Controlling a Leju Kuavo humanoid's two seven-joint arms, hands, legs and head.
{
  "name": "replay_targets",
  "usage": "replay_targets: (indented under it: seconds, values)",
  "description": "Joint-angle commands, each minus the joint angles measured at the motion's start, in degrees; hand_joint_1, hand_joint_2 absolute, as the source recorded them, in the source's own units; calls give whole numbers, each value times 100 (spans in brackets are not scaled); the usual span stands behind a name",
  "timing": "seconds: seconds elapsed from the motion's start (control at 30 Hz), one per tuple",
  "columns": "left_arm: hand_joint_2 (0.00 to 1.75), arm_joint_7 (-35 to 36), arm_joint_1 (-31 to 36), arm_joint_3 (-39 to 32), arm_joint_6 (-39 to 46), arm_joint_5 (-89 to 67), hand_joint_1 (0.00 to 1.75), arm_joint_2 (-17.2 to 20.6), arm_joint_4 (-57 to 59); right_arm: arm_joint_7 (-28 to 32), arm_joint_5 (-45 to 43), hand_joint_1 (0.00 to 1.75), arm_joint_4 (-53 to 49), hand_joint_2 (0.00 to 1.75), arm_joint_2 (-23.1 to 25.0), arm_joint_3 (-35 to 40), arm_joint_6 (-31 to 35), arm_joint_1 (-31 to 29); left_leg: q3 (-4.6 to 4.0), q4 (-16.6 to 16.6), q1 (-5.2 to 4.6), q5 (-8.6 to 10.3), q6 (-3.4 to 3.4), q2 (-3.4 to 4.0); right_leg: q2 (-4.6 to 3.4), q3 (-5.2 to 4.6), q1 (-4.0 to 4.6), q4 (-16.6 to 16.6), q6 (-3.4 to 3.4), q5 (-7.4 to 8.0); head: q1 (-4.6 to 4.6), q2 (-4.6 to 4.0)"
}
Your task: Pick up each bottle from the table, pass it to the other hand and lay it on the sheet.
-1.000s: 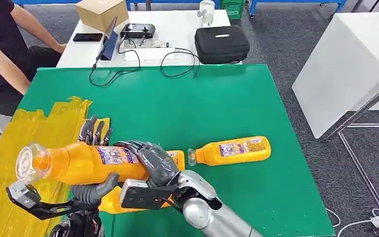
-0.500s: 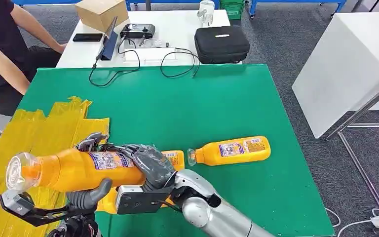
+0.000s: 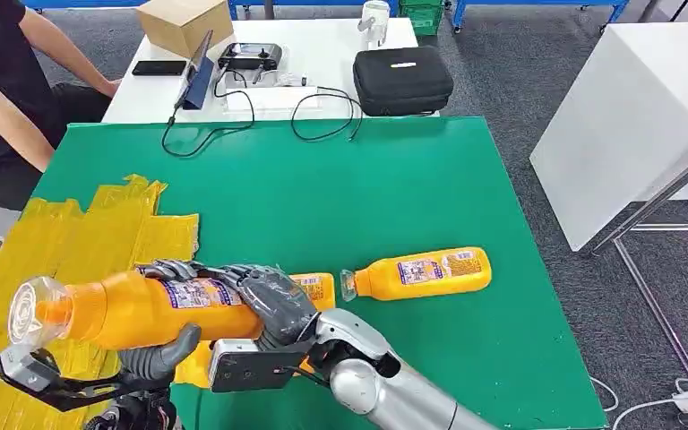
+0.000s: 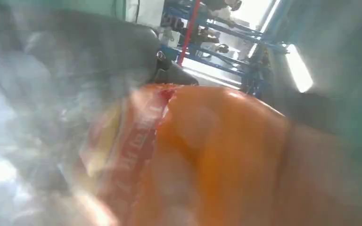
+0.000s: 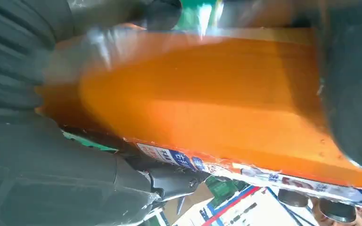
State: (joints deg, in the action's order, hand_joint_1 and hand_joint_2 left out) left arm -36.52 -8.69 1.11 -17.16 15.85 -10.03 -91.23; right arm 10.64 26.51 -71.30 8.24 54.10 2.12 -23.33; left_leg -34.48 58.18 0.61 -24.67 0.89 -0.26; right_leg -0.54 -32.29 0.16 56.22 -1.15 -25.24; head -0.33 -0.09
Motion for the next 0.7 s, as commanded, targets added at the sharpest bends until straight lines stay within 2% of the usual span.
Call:
replay_targets:
  seconds: [0.03, 0.07, 0.1, 0.13, 0.3, 0.37, 0.47, 0.57, 0.7]
  values:
    - [175, 19, 395, -308, 107, 22, 175, -141, 258, 32, 74, 173, 307, 175, -263, 446, -95, 133, 22, -14, 2, 2, -1, -20, 27, 31, 3, -17, -3, -3, 0, 0]
    - [175, 19, 395, -308, 107, 22, 175, -141, 258, 32, 74, 173, 307, 175, -263, 446, -95, 133, 15, -11, 1, 3, -1, -17, 22, 22, 2, -13, -2, -2, 0, 0]
    - [175, -28, 386, -343, 306, -144, 175, -153, 228, 18, 82, 0, 268, 175, -272, 385, -36, 181, 12, -9, 1, 2, 0, -15, 19, 17, 2, -11, -2, -2, 2, 0]
    - [175, -113, 371, -401, 603, -415, 175, -164, 190, -53, 138, 0, 254, 0, -310, 335, 46, 222, 19, -13, 3, 2, -1, -18, 24, 27, 3, -17, -3, -2, 0, 0]
    - [175, -252, 378, -805, 2022, -1831, 175, 148, 231, -268, 426, 0, 4, 0, -739, -24, 344, 591, 14, -11, 1, 2, 0, -17, 20, 21, 2, -13, -3, -2, 4, -2]
    - [175, -195, 405, -1004, 2196, -2004, 175, 281, 315, -318, 525, 0, -57, 0, -843, -120, 370, 698, 17, -13, 2, 3, -1, -17, 21, 24, 3, -15, -2, -1, 0, 0]
    - [175, -17, 341, -1300, 2546, -2606, 175, 430, 397, -647, 1027, 0, -132, 0, -905, -173, 412, 937, 13, -11, 1, 1, -2, -12, 16, 19, 2, -12, -1, -2, 4, 0]
    - [175, 193, 377, -1414, 3023, -3326, 175, 494, 538, -712, 1083, 0, -64, 0, -1003, -215, 311, 912, 18, -12, 0, -1, -1, -4, 8, 22, 2, -13, -2, -1, 2, 0]
    - [175, 591, 474, -1375, 4209, -4800, 175, 722, 853, -704, 1082, 0, -56, 0, -1067, -321, 266, 946, 11, -10, -3, 2, -1, -9, 13, 14, -1, -7, -2, -2, 0, 0]
